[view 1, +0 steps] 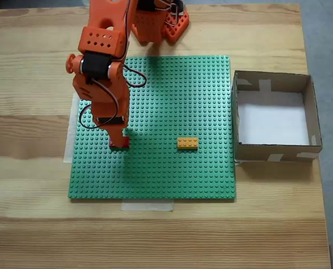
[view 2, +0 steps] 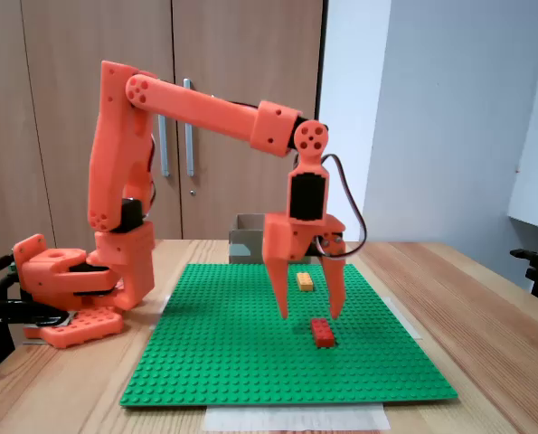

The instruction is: Pick the red lego block and put it in the box.

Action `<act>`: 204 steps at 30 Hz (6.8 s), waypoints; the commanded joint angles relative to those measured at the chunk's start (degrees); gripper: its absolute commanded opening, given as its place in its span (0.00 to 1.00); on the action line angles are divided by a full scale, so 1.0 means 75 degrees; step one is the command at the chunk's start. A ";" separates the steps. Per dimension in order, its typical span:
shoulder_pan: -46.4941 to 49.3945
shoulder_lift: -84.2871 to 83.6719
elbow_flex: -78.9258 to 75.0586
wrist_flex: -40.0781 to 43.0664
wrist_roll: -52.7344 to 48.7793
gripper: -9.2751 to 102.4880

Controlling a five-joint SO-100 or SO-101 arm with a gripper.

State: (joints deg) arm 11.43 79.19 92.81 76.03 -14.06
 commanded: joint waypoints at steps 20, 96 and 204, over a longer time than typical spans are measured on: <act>0.0000 -0.0750 -0.0973 -0.0105 -0.0187 0.34; 0.0141 0.0305 -0.0270 -0.0586 0.0117 0.08; -0.7793 -0.0680 -0.0891 -0.3129 0.1359 0.11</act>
State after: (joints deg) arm -47.29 74.00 88.68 52.21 -4.04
